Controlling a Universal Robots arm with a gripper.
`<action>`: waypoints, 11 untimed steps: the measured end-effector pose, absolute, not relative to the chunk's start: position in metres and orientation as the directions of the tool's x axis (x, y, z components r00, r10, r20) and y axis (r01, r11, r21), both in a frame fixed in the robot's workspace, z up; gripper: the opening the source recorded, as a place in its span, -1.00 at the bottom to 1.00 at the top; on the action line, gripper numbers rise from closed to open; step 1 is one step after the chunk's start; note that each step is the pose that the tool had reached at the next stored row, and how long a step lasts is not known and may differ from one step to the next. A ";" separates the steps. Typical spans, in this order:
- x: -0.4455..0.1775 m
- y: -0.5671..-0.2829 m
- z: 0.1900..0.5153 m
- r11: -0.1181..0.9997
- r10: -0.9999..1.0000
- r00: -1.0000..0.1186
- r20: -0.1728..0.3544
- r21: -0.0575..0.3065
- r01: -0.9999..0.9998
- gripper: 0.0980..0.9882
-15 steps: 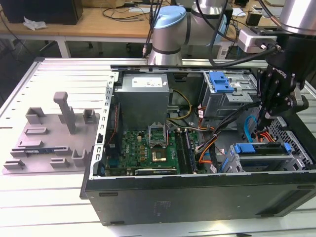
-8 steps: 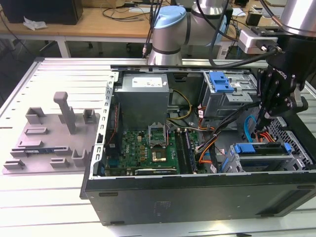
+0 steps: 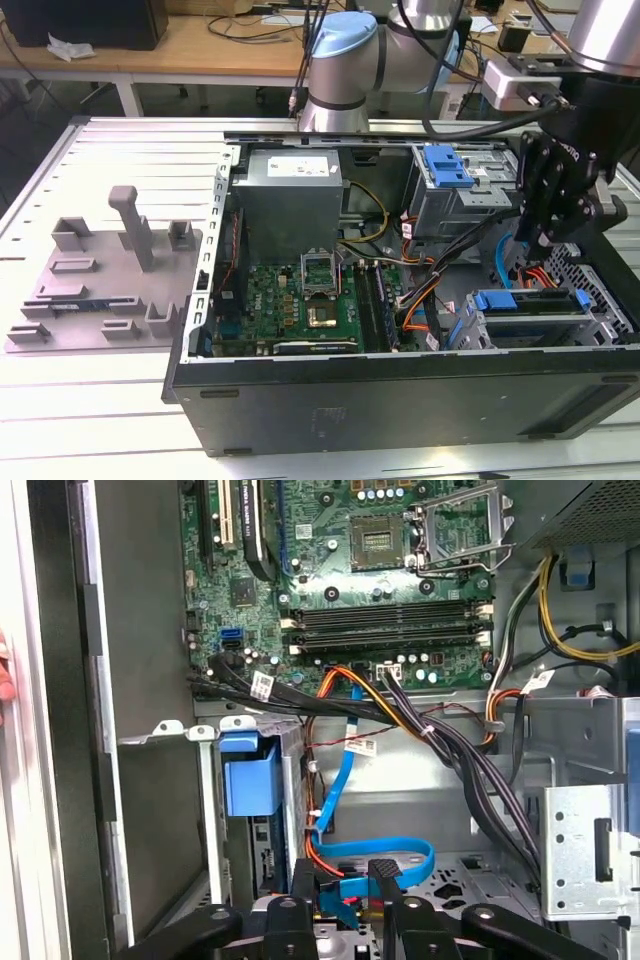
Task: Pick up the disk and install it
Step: 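Insert the second disk wire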
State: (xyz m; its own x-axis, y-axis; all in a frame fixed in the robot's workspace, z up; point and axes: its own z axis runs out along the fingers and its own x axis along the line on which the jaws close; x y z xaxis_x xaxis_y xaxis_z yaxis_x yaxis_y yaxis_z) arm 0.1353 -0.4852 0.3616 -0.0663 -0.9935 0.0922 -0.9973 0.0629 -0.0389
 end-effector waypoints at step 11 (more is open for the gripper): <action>0.136 -0.495 0.376 0.081 -0.992 -0.084 0.093 -0.033 -0.996 -0.43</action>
State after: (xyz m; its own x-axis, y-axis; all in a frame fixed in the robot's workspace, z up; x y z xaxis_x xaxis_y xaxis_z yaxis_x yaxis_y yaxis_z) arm 0.1363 -0.4953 0.3763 -0.0842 -0.9921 0.0926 -0.9961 0.0814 -0.0331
